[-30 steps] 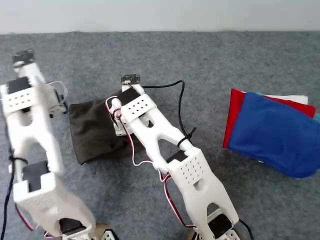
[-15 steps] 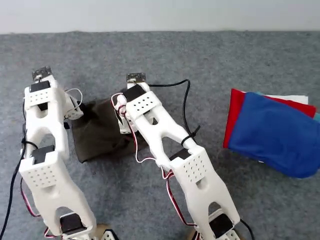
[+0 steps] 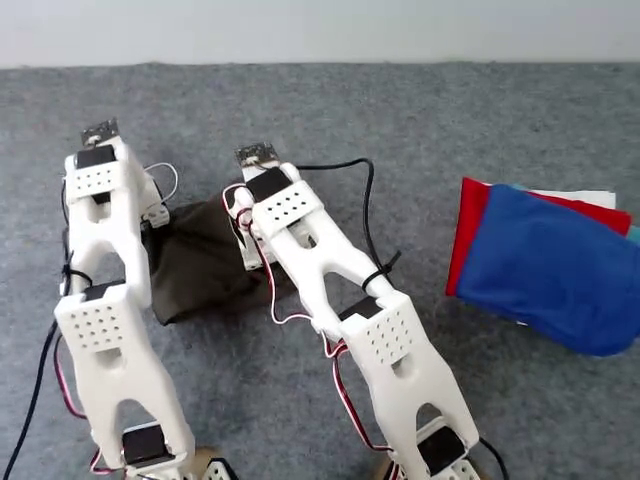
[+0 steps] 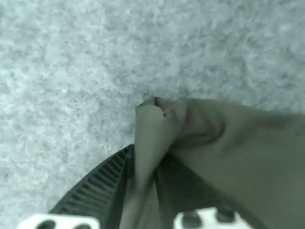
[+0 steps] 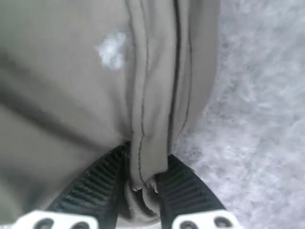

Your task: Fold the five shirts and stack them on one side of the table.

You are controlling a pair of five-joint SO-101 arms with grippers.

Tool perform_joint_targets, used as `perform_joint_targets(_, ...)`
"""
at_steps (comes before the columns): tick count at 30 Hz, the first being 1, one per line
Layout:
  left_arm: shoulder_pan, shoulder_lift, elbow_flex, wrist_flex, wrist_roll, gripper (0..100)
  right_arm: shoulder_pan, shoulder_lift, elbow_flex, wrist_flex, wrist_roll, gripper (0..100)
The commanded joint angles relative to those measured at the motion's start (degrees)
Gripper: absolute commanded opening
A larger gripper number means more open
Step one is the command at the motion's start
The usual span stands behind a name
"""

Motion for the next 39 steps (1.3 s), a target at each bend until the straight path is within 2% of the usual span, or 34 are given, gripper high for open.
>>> perform_joint_targets(1, 1.32, -0.79, -10.68, 5.98, 0.18, 1, 2.33, -8.13, -2.90, 2.42, 1.49, 0.9)
perform_joint_targets(5, 5.63, -0.79, -21.93, 12.84, 0.26, 1, 3.91, -14.11, -3.25, 5.85, 1.58, 0.9)
perform_joint_targets(10, 11.96, -0.88, -30.55, 12.92, 1.41, 1, 8.92, -21.14, -3.25, 9.80, 1.58, 0.9)
perform_joint_targets(14, 16.79, -0.88, -35.74, 12.92, 6.68, 1, 16.48, -28.44, -2.99, 12.09, 2.37, 0.9)
perform_joint_targets(18, 24.62, -0.35, -42.59, 10.81, 8.09, 1, 27.21, -36.70, -2.90, 12.26, 6.07, 0.9)
perform_joint_targets(20, 30.15, -0.26, -44.00, 6.15, 8.09, 1, 33.27, -40.84, -2.81, 12.35, 7.91, 0.9)
perform_joint_targets(23, 37.54, -0.26, -41.63, -4.92, 8.09, 1, 42.15, -47.16, 0.70, 12.35, 11.69, 0.9)
perform_joint_targets(33, 54.51, 0.53, -22.46, -44.66, 8.09, 1, 69.05, -69.23, 29.63, 10.59, 24.97, 1.2)
perform_joint_targets(35, 56.70, 2.73, -21.23, -48.62, 8.00, 1, 74.33, -70.90, 35.34, 7.87, 26.90, 1.3)
perform_joint_targets(39, 60.22, 10.55, -26.51, -49.23, 8.18, 5, 80.66, -71.16, 46.77, -0.48, 29.19, 1.6)
